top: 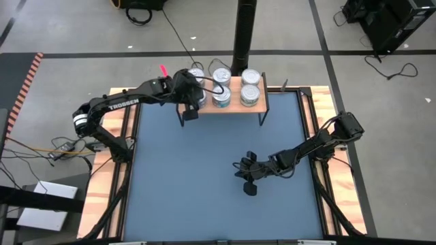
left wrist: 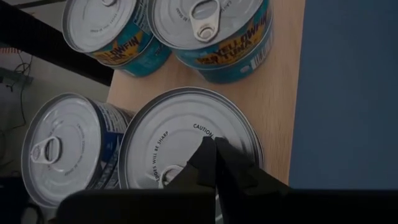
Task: Stack canned seafood by type on shelf
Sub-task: Stack the blue tuna can on top of the blue tuna can on the shelf, then return to Home Position
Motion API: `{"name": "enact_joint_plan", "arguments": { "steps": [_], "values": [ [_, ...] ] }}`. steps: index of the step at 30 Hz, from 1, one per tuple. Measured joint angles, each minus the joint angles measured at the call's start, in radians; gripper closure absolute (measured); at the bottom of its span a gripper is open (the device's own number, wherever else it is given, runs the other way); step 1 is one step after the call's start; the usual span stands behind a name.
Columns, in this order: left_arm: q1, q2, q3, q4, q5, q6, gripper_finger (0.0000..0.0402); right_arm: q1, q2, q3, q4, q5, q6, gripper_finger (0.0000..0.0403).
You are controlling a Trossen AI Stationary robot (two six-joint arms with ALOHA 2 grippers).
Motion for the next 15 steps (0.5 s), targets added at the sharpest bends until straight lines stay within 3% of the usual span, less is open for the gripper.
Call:
{"name": "enact_joint_plan", "arguments": {
  "steps": [15],
  "values": [
    [-0.033, -0.067, -0.007, -0.034, -0.024, -0.034, 0.04, 0.001, 0.0, 0.0, 0.008, 0.0, -0.007, 0.0395]
  ]
}}
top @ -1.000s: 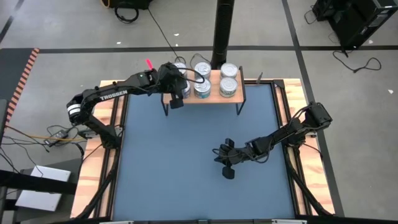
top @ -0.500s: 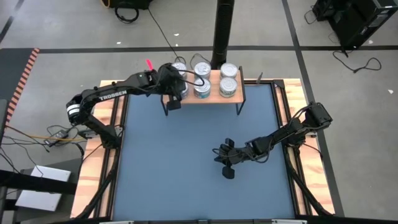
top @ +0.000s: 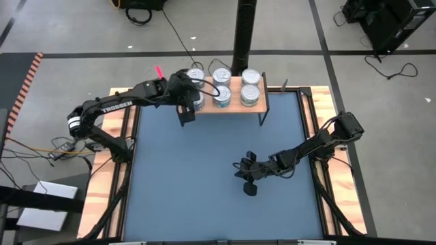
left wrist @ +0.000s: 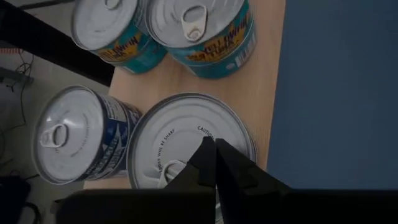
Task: Stack canned seafood by type on shelf
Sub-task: Return to Home Position
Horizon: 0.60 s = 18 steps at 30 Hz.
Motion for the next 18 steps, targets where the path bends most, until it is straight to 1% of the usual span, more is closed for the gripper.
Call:
{"name": "enact_joint_plan", "arguments": {
  "steps": [4, 7, 11, 16, 18],
  "values": [
    [-0.015, -0.027, 0.0, 0.007, 0.006, -0.002, 0.04, 0.0, -0.001, 0.0, 0.006, 0.0, -0.015, 0.0395],
    [-0.04, -0.058, 0.0, 0.035, 0.023, -0.002, 0.04, -0.003, -0.02, 0.0, 0.0, -0.022, -0.054, 0.0396],
    [-0.071, -0.106, 0.0, 0.088, 0.086, -0.015, 0.0401, -0.021, -0.081, 0.0, -0.003, -0.024, -0.124, 0.04],
    [-0.114, -0.134, -0.003, 0.151, 0.124, -0.031, 0.0401, -0.062, -0.177, 0.0, -0.015, -0.016, -0.231, 0.0401],
    [-0.135, -0.147, -0.023, 0.237, 0.127, -0.03, 0.0401, -0.084, -0.215, 0.0, -0.024, -0.015, -0.272, 0.0401]
  ]
}}
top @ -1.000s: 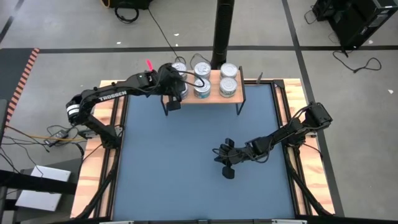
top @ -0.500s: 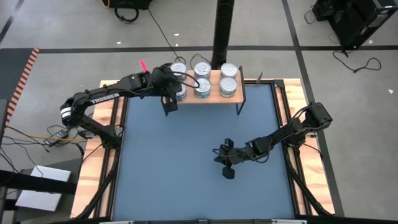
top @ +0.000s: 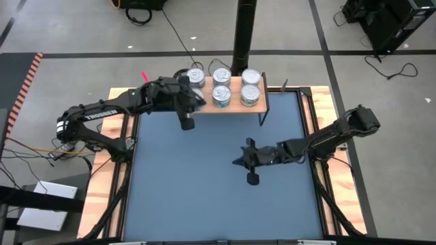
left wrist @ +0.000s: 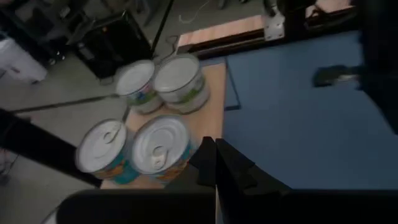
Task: Stack canned seafood by type on shelf
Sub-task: Return to Home Position
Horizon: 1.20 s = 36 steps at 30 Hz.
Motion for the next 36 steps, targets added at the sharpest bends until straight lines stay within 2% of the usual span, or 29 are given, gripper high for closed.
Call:
{"name": "enact_joint_plan", "arguments": {
  "steps": [10, 15, 21, 29, 36],
  "values": [
    [-0.052, -0.087, -0.232, 0.324, 0.09, -0.002, 0.0401, -0.111, -0.171, 0.0, -0.026, 0.003, -0.193, 0.0402],
    [-0.074, -0.137, -0.338, 0.479, 0.101, -0.007, 0.0401, -0.157, -0.225, 0.0, -0.039, 0.002, -0.278, 0.0402],
    [-0.077, -0.191, -0.44, 0.558, 0.157, -0.054, 0.0401, -0.203, -0.268, -0.001, -0.051, 0.002, -0.35, 0.0402],
    [-0.125, -0.209, -0.542, 0.697, 0.16, -0.057, 0.0401, -0.227, -0.321, -0.007, -0.056, 0.001, -0.387, 0.0403],
    [-0.142, -0.208, -0.626, 0.81, 0.16, -0.096, 0.0401, -0.242, -0.36, -0.126, 0.095, -0.003, -0.384, 0.0403]
  ]
}}
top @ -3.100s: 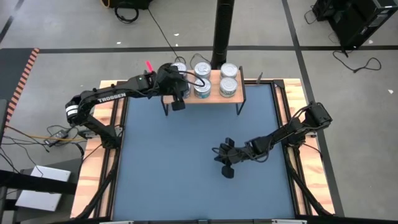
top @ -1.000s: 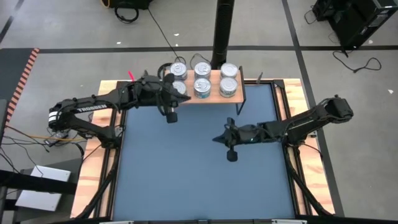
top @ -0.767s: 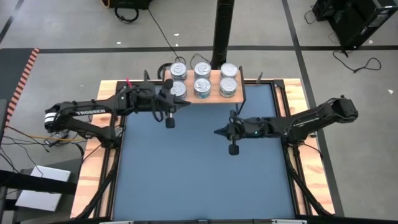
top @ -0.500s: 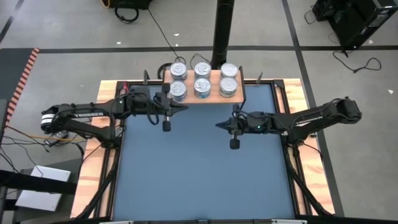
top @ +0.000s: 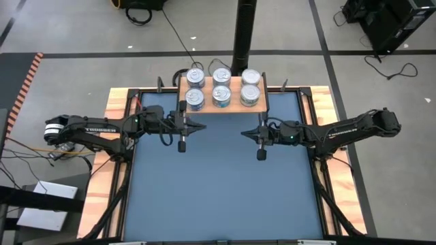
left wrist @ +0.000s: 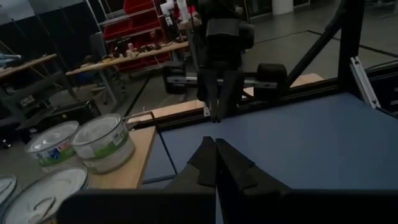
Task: Stack canned seafood by type on shelf
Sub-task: Return to Home Position
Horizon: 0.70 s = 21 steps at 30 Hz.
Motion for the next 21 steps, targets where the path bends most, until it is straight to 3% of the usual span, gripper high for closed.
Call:
{"name": "enact_joint_plan", "arguments": {
  "steps": [15, 21],
  "values": [
    [0.001, -0.103, -0.124, 0.019, -0.003, -0.045, 0.0401, -0.003, -0.222, -0.227, 0.072, 0.0, 0.058, 0.0403],
    [0.0, -0.125, -0.215, 0.123, -0.004, -0.065, 0.0401, -0.002, -0.294, -0.282, 0.073, 0.006, 0.077, 0.0403]
  ]
}}
